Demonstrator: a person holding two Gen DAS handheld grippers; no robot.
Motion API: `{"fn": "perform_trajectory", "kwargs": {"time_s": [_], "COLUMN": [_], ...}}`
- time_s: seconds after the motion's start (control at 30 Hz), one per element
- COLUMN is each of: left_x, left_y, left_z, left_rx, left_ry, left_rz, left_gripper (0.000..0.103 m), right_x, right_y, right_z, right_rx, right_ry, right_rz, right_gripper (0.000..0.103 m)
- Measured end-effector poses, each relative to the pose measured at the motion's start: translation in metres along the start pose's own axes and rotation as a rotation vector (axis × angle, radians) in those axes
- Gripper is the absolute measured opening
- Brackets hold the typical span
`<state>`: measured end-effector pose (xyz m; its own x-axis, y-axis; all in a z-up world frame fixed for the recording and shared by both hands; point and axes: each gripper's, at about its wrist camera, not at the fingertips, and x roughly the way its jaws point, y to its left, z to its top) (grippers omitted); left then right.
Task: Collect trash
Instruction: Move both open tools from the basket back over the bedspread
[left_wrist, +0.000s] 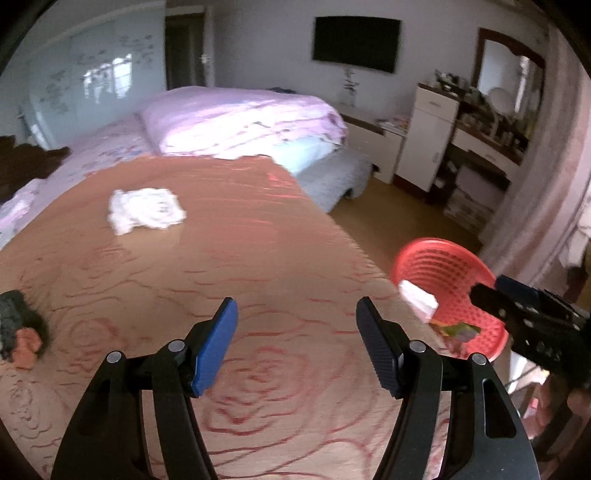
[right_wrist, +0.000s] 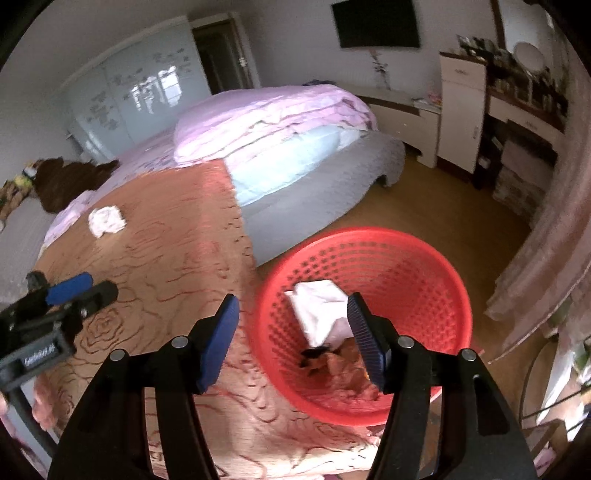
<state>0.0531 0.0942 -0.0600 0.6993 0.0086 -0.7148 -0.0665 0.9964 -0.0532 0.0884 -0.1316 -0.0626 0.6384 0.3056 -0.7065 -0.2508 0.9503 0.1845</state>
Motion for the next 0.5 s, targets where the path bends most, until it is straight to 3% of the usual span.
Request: {"fn": "perform_trajectory", "kwargs": {"time_s": [0.5], "left_x": [-0.022], "left_y": [0.089], "left_z": [-0.006], "left_rx": [-0.175], "left_ry": [-0.048], "left_rz": [0.143], "left_gripper": [0.064], "right_x": [0.023], "right_y": [0.091], "right_z": [0.002], "right_rx": [-0.132], "right_ry": [0.034], "right_rz": [0.107], "right_gripper": [0.059]}}
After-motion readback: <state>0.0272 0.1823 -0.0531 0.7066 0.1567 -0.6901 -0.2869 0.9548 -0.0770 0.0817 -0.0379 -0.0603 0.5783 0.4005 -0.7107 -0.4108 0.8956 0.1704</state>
